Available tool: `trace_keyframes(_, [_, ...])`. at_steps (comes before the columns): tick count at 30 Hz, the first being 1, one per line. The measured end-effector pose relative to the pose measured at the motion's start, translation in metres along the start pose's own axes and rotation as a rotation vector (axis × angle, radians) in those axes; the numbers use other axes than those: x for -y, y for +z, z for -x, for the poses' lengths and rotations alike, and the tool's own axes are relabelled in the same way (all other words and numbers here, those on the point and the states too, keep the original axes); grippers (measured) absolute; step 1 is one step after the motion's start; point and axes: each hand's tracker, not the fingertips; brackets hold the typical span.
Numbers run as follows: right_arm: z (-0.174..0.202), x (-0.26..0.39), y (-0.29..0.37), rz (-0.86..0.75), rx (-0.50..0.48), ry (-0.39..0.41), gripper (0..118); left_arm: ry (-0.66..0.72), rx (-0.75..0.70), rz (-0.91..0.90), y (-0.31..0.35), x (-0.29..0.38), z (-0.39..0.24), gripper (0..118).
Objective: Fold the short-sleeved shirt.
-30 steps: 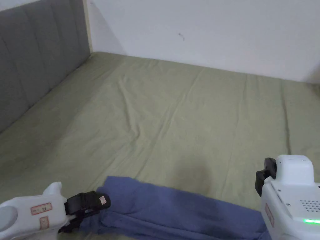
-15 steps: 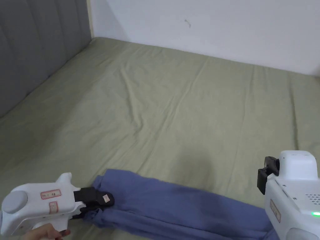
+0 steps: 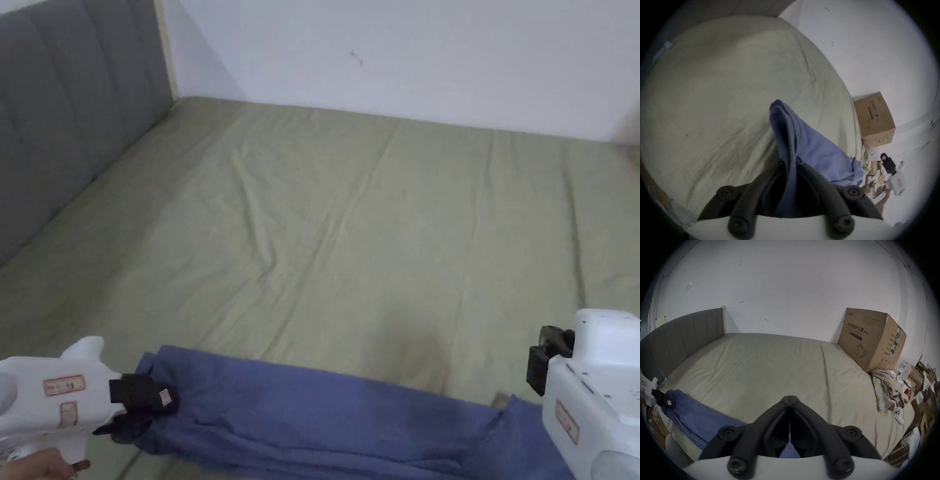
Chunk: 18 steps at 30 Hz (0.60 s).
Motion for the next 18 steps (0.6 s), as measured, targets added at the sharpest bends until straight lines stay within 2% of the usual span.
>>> trace_keyframes(3, [-0.013, 0.003, 0.005, -0.003, 0.013, -0.019, 1, -0.109, -0.043, -0.048, 0.012, -0.001, -0.046, 4])
trace_keyframes(9, [-0.048, 0.007, 0.013, 0.020, 0.007, -0.140, 1, -0.389, 0.051, -0.059, 0.011, 0.018, -0.158, 4])
trace_keyframes(16, [-0.081, 0.022, 0.028, 0.010, 0.036, -0.164, 1, -0.652, 0.092, 0.072, -0.073, 0.087, -0.251, 4])
trace_keyframes(18, [-0.089, 0.028, 0.028, 0.020, 0.053, -0.163, 1, -0.758, 0.088, 0.126, -0.102, 0.112, -0.265, 10])
